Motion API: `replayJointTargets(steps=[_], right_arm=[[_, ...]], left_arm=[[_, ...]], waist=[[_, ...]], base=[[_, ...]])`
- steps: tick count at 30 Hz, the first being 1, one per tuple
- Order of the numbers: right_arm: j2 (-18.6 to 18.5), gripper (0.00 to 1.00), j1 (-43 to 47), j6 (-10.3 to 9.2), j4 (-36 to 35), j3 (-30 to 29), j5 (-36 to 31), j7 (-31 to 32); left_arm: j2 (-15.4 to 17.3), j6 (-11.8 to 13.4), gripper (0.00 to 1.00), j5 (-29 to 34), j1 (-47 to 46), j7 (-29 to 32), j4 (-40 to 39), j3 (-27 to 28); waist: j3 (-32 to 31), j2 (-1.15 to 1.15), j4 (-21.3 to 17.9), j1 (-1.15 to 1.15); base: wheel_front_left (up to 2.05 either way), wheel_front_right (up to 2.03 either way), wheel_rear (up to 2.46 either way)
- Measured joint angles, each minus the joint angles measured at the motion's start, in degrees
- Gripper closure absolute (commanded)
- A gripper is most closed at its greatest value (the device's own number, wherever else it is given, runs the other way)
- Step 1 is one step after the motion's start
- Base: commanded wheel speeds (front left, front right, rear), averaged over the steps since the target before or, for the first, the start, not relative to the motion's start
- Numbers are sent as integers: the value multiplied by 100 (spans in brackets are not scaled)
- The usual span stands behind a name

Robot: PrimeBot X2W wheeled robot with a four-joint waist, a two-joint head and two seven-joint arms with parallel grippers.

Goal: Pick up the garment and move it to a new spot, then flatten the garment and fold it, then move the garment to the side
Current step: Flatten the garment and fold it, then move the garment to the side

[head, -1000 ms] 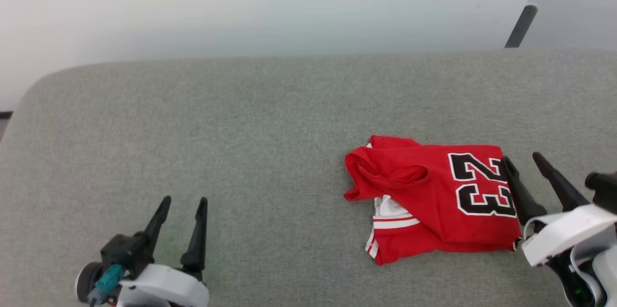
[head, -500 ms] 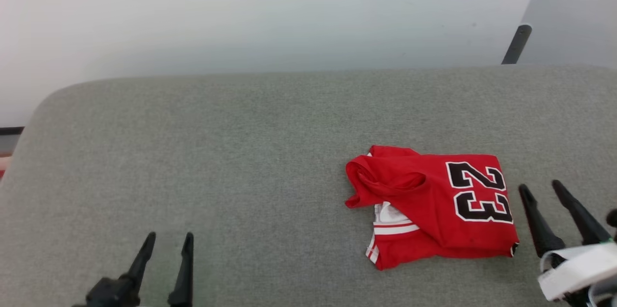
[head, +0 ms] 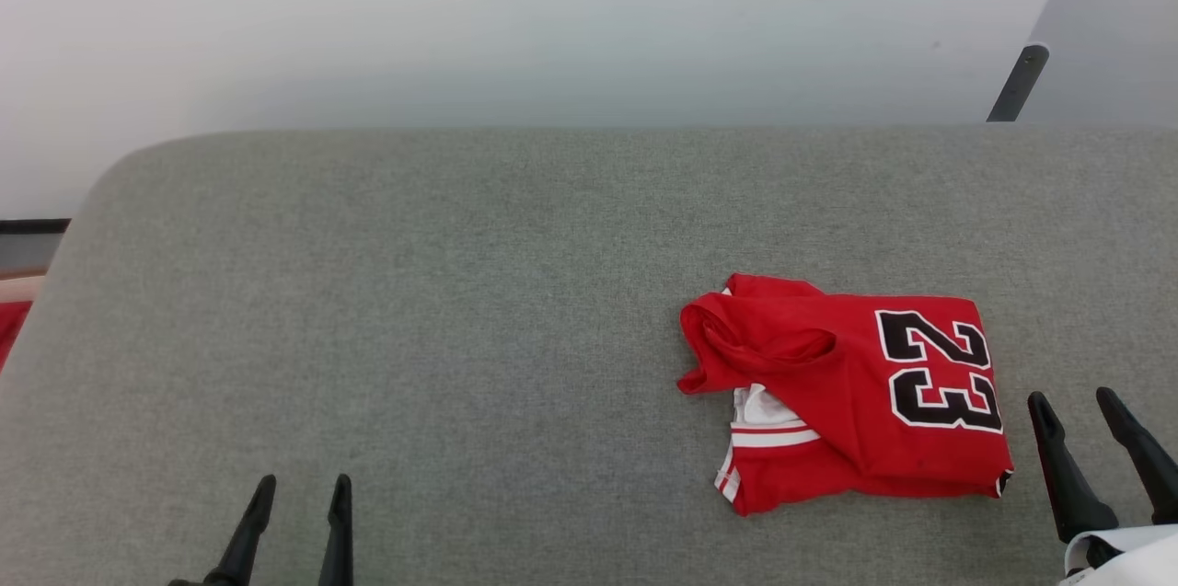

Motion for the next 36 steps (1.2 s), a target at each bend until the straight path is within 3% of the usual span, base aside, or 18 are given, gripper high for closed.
replayJointTargets(steps=[10,20,26,33,36], right_arm=[[287,0,166,0,-336,-167,-67,242],[257,0,126,0,-371,-196,-26,658],[-221,0,-733,1,-63,21,66,1962],[-746,0,-2001,0,706,446,776,4102],[-798,0,-2343,1,1025,432,1022,4855]], left_arm=[[-26,0,0,51,23,0,-87,-3],[-74,2,0,67,32,1,-145,-47],[-118,24,0,99,-259,0,-182,-159],[-159,0,0,126,-738,0,-90,-372],[-165,-7,0,141,-931,0,-55,-439]], waist=[[-35,0,-9,0],[5,0,12,0],[201,0,-5,0],[554,0,1,0],[723,0,24,0]], base=[[0,0,0],[0,0,0],[0,0,0],[0,0,0],[0,0,0]])
